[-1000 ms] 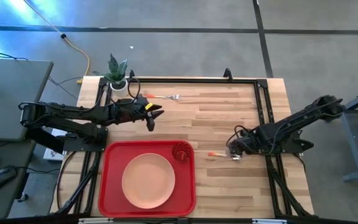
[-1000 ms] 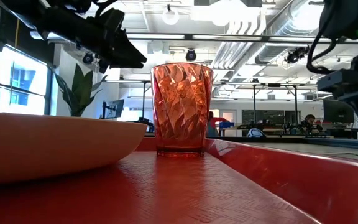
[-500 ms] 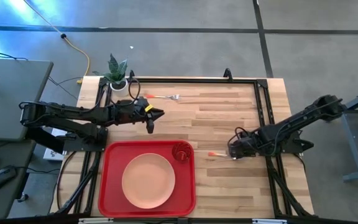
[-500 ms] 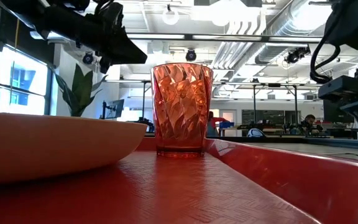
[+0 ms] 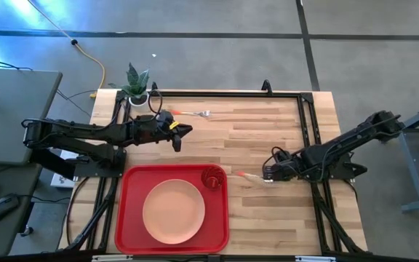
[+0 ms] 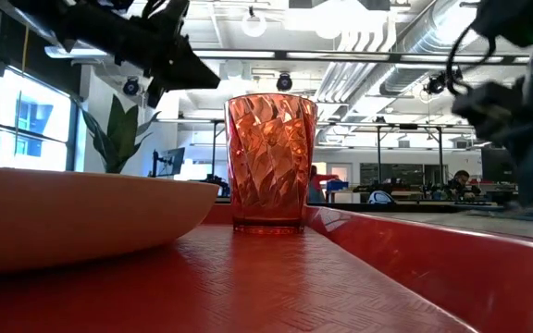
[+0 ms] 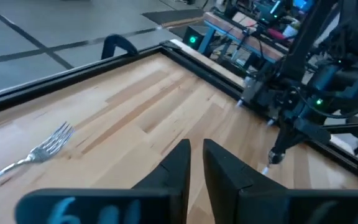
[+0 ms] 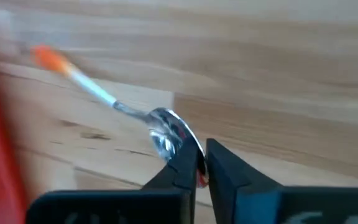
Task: Pick and place plate/cup/fork/spoon on tray
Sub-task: Put the orange spoon on the red tray to the left of the pink plate
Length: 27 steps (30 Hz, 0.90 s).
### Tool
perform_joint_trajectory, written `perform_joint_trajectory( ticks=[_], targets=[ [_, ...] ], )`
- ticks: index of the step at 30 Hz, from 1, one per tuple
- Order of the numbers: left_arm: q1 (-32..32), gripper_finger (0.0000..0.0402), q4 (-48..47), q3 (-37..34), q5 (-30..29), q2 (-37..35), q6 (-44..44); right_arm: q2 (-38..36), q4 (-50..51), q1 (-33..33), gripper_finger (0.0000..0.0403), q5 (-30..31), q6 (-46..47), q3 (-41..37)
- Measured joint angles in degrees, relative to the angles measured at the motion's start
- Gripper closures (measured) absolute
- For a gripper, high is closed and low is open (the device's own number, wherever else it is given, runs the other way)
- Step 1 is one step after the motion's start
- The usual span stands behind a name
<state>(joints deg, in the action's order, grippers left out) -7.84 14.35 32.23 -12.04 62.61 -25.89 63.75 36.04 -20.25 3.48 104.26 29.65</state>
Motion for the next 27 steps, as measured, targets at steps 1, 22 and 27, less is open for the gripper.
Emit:
perform_joint_trajectory(
  ticks=[1,22,27],
  targets=[
    [0.01,0.0353,-1.90,1.25,0.35,0.00,0.70,0.00,2.78,0.00,0.0396,1.03,-0.52,2.04],
    [-2.11,0.0292,-46.68,47.23,22.02,21.27,23.91,9.83,25.33,14.96,0.0402,11.28,-45.06,44.94],
    [-2.33,0.0308,-54.23,55.13,24.20,26.24,26.49,18.06,25.11,18.08,0.0403,8.30,-57.67,55.20]
  ],
)
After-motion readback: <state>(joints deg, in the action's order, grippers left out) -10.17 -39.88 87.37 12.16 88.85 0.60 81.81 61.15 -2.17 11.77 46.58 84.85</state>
